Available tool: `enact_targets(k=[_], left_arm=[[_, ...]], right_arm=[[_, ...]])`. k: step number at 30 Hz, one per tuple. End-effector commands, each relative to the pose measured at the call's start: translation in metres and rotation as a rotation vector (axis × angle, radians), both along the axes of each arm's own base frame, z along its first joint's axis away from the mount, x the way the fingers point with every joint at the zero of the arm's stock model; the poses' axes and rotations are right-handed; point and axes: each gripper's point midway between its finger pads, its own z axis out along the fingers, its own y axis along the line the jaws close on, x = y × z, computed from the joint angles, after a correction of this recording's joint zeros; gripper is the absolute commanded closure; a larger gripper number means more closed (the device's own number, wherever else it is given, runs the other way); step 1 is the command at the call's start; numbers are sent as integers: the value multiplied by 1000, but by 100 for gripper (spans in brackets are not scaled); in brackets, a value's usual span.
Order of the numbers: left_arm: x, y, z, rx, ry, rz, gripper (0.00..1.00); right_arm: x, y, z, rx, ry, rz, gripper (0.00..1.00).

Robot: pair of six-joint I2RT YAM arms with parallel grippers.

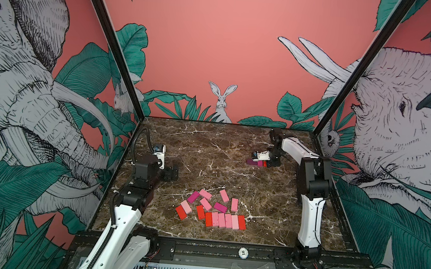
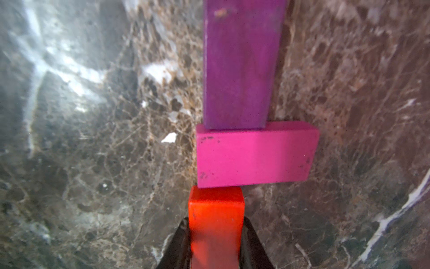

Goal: Assemble the letter t with building blocks
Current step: Assemble the building block at the center of the board.

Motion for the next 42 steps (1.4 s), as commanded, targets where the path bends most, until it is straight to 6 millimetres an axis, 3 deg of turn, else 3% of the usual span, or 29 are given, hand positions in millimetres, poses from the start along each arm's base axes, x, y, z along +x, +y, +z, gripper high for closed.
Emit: enact_targets(k=[1,21,33,42], left_arm=[[-2,1,2,1,-12,4,1],[-3,2,3,3,-16,4,1],[-3,2,4,8,-14,5,1],[-3,2,4,7,-14,6,1]], right_arm=[[-6,7,-7,17,45,-1,100],[-6,10,-11,19,64,-23,97],[-5,10,-14,20,77,-39,87],[-8,12,-14,37,93,-44,72]])
